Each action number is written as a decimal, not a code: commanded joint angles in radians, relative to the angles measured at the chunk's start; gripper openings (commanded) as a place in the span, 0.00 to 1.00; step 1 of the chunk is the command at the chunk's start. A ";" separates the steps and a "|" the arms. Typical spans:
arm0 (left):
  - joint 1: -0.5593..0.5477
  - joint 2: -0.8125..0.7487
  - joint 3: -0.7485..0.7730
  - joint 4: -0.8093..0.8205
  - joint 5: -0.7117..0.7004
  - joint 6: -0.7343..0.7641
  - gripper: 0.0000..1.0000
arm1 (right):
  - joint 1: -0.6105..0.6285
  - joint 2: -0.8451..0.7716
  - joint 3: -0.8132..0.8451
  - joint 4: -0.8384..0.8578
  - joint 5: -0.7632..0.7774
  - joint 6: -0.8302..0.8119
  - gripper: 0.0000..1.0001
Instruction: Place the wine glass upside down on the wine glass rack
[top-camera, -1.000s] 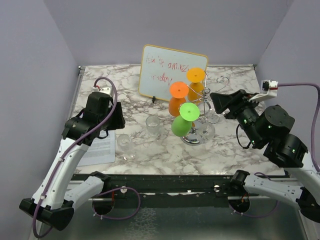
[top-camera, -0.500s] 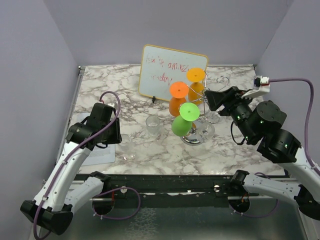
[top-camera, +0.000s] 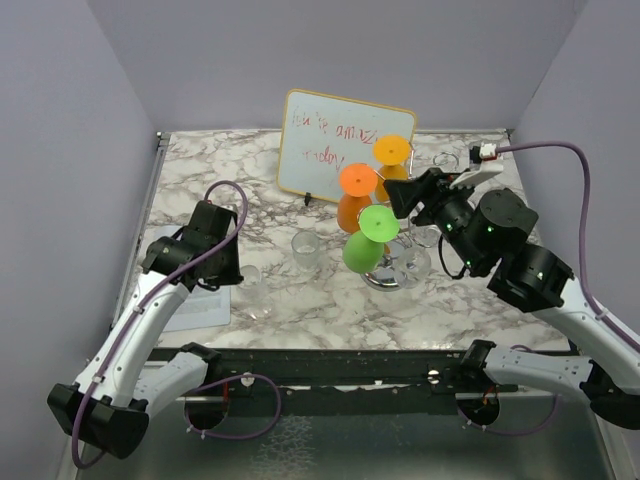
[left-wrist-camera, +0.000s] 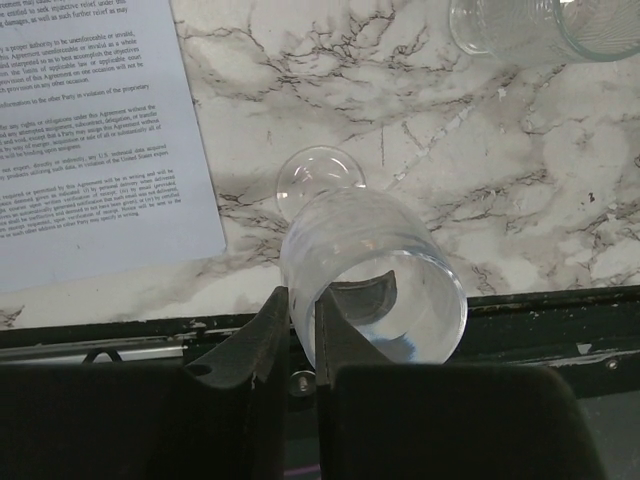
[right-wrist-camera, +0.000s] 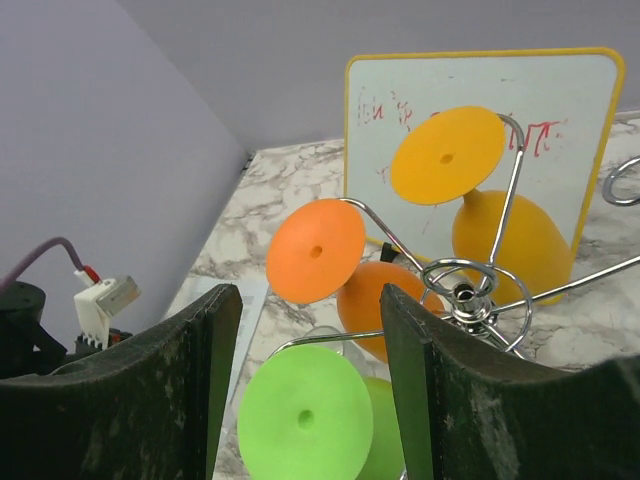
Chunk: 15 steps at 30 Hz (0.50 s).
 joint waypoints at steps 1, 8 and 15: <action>-0.004 0.037 -0.022 0.025 0.033 0.016 0.07 | 0.005 0.012 0.034 0.050 -0.061 -0.020 0.63; -0.004 0.043 0.014 0.042 0.034 0.042 0.00 | 0.005 0.057 0.049 0.114 -0.153 -0.002 0.63; -0.004 -0.011 0.170 0.036 -0.123 0.027 0.00 | 0.005 0.170 0.097 0.172 -0.304 0.061 0.61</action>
